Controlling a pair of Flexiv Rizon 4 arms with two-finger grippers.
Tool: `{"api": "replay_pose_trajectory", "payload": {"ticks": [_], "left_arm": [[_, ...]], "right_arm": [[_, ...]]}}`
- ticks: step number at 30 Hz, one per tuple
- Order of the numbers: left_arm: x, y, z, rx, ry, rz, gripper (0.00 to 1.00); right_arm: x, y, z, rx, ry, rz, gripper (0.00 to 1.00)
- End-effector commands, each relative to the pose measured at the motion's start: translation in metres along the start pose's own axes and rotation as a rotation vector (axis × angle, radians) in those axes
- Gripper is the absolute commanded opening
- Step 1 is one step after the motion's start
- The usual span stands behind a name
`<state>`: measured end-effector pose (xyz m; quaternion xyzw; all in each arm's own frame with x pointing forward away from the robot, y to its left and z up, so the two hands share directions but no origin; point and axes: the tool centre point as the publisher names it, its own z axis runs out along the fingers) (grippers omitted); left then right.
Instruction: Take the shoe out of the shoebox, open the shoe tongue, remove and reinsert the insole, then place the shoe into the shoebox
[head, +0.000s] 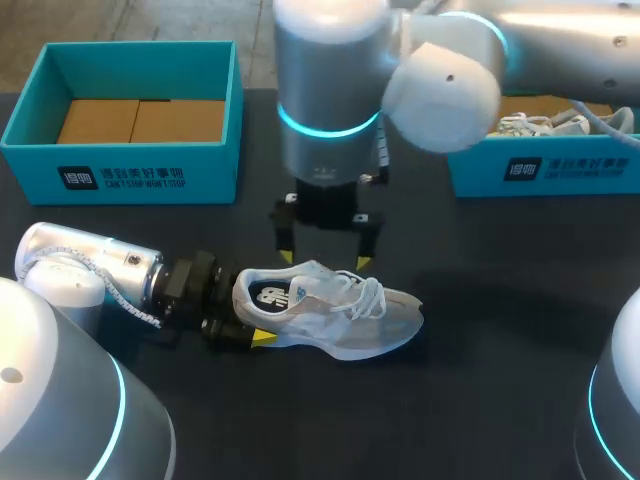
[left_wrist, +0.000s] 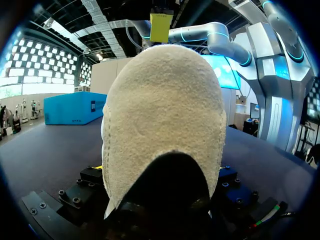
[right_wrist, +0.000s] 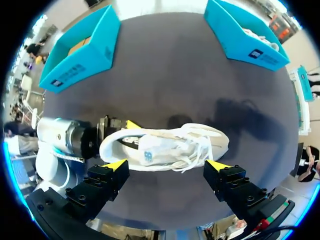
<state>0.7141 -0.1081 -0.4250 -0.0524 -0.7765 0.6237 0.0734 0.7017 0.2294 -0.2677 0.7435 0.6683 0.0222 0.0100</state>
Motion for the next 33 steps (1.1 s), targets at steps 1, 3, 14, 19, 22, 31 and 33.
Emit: {"api": "replay_pose_trajectory", "payload": {"ticks": [1,3,14,19,22,31,33], "left_arm": [[-0.001,0.004,-0.001,0.001,0.000,0.001,0.00],[-0.001,0.004,-0.001,0.001,0.000,0.001,0.00],[-0.001,0.004,-0.001,0.001,0.000,0.001,0.00],[-0.001,0.004,-0.001,0.001,0.000,0.001,0.00],[-0.001,0.004,-0.001,0.001,0.000,0.001,0.00],[-0.001,0.004,-0.001,0.001,0.000,0.001,0.00],[-0.001,0.004,-0.001,0.001,0.000,0.001,0.00]], "right_arm": [[0.041,-0.015,0.008,-0.096,-0.113,0.202,1.00],[0.043,-0.017,0.011,-0.104,-0.122,0.214,1.00],[0.049,-0.020,0.024,-0.152,-0.163,0.260,1.00],[0.052,-0.020,0.025,-0.167,-0.197,0.281,1.00],[0.054,-0.019,0.028,-0.167,-0.229,0.295,1.00],[0.047,-0.022,0.035,-0.196,-0.247,0.353,1.00],[0.044,-0.023,0.036,-0.200,-0.249,0.370,1.00]]}}
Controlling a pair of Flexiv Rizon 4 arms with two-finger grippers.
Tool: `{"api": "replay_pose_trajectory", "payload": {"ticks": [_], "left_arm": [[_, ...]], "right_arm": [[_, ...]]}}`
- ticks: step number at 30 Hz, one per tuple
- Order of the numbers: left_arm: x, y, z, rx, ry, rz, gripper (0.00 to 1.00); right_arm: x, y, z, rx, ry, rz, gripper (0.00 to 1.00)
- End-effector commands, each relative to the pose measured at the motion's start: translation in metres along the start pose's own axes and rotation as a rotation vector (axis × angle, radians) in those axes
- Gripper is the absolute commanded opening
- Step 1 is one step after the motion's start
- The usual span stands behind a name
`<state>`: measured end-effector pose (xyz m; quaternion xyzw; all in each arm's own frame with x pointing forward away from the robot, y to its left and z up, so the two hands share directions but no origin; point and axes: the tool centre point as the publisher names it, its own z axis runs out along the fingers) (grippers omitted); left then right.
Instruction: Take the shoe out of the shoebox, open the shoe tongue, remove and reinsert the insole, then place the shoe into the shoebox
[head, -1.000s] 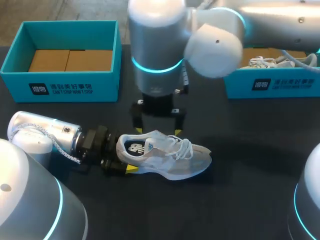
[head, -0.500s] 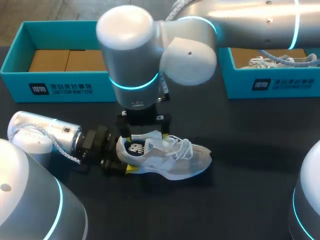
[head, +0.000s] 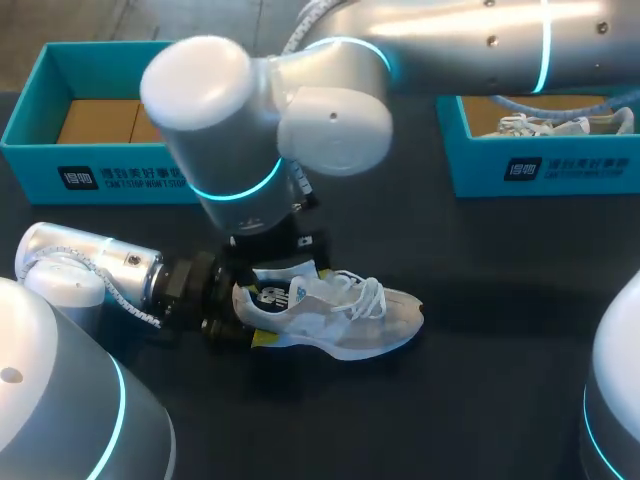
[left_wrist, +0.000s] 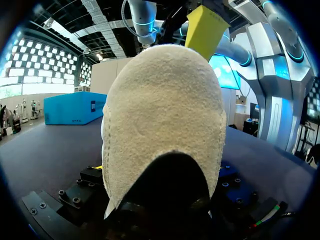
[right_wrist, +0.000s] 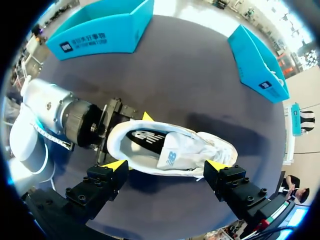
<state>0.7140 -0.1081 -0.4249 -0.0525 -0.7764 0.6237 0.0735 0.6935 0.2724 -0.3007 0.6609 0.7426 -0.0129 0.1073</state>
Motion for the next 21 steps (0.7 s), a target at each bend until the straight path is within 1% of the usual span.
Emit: {"api": "replay_pose_trajectory", "payload": {"ticks": [1,8,16,21], "left_arm": [[-0.001,0.004,-0.001,0.000,0.000,0.001,0.00],[-0.001,0.004,-0.001,0.000,0.000,0.001,0.00],[-0.001,0.004,-0.001,0.000,0.000,0.001,0.00],[-0.001,0.004,-0.001,0.000,0.000,0.001,0.00]], "right_arm": [[0.004,-0.008,0.002,-0.043,-0.122,0.609,1.00],[-0.001,-0.009,0.009,-0.050,-0.146,0.671,1.00],[-0.007,-0.005,0.015,-0.060,-0.131,0.713,1.00],[-0.010,-0.001,0.023,-0.062,-0.114,0.729,1.00]]}}
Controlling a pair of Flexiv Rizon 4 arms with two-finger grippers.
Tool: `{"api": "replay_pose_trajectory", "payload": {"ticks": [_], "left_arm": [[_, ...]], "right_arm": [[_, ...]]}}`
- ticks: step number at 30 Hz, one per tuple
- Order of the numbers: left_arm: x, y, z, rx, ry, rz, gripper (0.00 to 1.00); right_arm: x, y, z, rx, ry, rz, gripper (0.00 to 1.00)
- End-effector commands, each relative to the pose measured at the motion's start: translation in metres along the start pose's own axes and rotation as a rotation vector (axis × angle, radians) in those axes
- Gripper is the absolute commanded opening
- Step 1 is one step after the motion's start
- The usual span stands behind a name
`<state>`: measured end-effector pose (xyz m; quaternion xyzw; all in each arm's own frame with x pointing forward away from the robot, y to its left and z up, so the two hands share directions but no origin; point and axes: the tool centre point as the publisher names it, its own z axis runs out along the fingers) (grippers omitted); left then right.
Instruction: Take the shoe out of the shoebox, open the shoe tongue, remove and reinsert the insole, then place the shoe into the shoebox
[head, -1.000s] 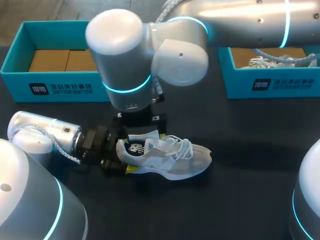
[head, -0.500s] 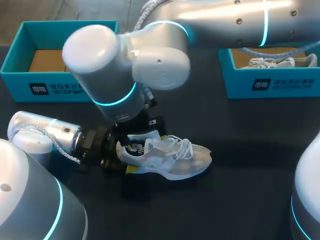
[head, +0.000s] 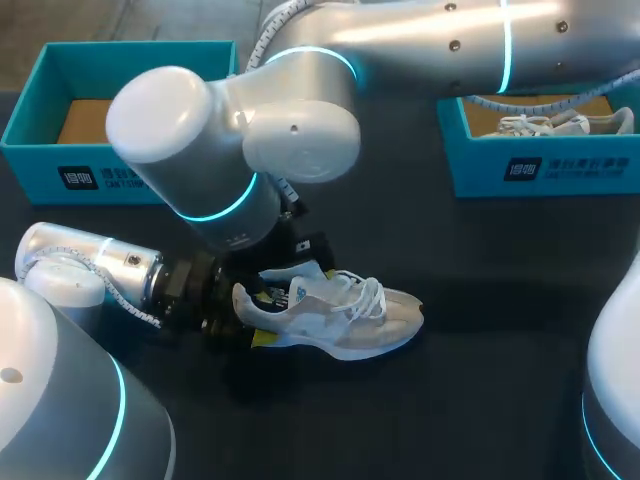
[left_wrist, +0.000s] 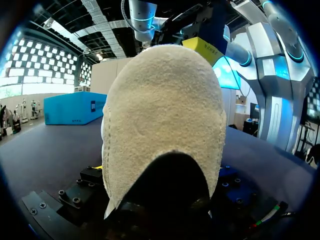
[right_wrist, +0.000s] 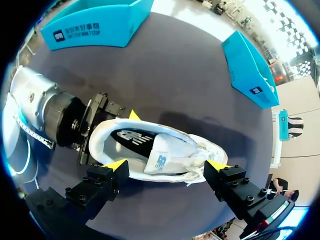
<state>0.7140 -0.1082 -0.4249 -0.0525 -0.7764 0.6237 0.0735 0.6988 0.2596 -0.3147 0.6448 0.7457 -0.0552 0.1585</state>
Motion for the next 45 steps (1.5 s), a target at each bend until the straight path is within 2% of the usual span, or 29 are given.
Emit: {"api": "replay_pose_trajectory", "payload": {"ticks": [1,28,41,45], "left_arm": [[-0.001,0.004,-0.001,0.000,-0.001,0.000,0.00],[-0.001,0.004,-0.001,0.000,-0.001,0.000,0.00],[-0.001,0.004,-0.001,0.000,-0.001,0.000,0.00],[-0.001,0.004,-0.001,0.000,-0.001,0.000,0.00]], "right_arm": [[0.001,-0.003,0.008,-0.005,0.011,0.768,1.00],[-0.016,-0.003,0.034,-0.014,0.026,0.823,0.96],[-0.034,-0.005,0.031,-0.017,0.025,0.851,0.96],[-0.035,-0.003,0.029,-0.022,0.020,0.853,0.97]]}}
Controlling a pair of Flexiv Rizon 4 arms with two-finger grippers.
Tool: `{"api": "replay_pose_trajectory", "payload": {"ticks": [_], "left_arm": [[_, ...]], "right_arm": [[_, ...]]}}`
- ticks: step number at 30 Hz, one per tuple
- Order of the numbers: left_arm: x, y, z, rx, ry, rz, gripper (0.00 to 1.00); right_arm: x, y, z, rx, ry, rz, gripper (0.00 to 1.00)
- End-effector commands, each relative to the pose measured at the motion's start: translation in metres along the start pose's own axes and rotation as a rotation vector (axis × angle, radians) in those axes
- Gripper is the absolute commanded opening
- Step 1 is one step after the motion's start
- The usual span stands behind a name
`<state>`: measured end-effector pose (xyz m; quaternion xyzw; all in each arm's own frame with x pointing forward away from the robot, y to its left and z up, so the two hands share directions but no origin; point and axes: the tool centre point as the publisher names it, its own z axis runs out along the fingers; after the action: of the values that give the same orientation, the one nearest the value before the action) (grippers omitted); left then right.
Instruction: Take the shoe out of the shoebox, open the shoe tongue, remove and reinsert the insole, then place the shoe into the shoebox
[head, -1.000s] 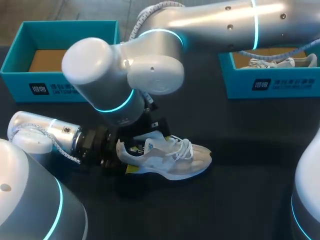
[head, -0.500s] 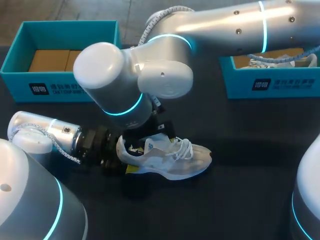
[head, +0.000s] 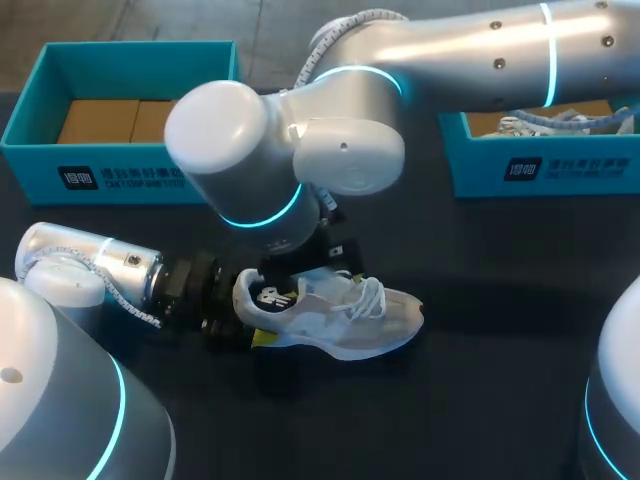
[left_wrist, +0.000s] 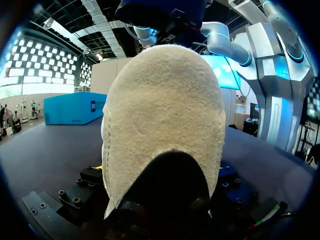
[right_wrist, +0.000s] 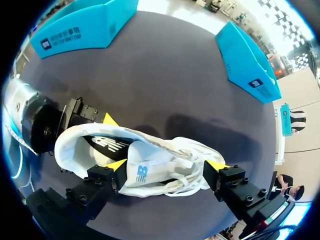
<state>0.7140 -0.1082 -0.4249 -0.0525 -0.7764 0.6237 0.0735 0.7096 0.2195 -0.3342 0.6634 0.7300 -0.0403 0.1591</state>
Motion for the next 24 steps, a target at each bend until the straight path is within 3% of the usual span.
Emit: {"api": "replay_pose_trajectory", "payload": {"ticks": [1,15,24], "left_arm": [[-0.001,0.004,-0.001,0.000,-0.001,0.001,0.00],[-0.001,0.004,-0.001,0.000,-0.001,0.001,0.00],[-0.001,0.004,-0.001,0.000,-0.001,0.001,0.00]], "right_arm": [[0.000,-0.003,-0.002,-0.013,-0.002,0.797,0.98],[0.016,-0.002,0.014,0.026,0.025,0.785,0.97],[0.007,-0.007,0.010,0.029,0.009,0.816,0.93]]}}
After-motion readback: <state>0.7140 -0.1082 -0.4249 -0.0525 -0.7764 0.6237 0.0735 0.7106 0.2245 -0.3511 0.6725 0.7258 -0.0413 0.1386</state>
